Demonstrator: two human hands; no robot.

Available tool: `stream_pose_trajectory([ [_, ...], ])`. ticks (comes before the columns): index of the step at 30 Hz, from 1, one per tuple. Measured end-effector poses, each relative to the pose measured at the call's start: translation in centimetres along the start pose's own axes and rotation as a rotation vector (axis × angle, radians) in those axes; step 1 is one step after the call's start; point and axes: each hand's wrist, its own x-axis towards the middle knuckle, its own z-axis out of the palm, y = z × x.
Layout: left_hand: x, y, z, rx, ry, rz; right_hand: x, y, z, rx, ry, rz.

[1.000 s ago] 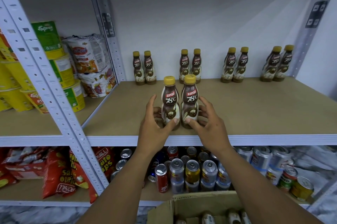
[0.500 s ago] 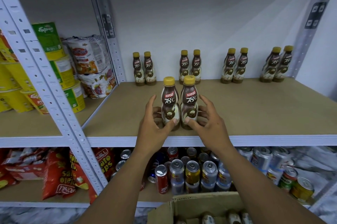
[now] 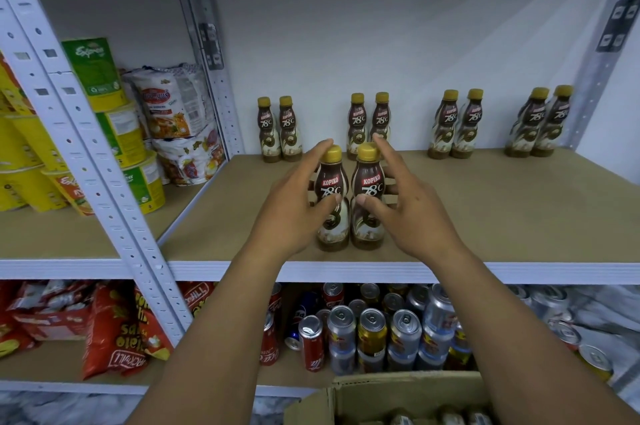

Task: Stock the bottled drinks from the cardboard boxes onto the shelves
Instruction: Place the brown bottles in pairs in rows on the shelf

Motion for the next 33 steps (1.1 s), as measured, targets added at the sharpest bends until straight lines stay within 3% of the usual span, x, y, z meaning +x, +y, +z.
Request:
stream_pose_trajectory([
  [12, 0.6, -1.4, 0.6, 0.060, 0.044, -0.019, 1.4, 0.9, 0.7, -0.020, -0.006, -0.021],
  [25, 8.0, -8.6, -1.2, 0.060, 0.028, -0.049, 11.2, 4.0, 7.1, 0.001, -0.091, -0.046],
  [33, 11.3, -11.9, -1.7, 0.100, 0.041, -0.057, 14.7, 5.2, 9.8, -0.014, -0.058, -0.055],
])
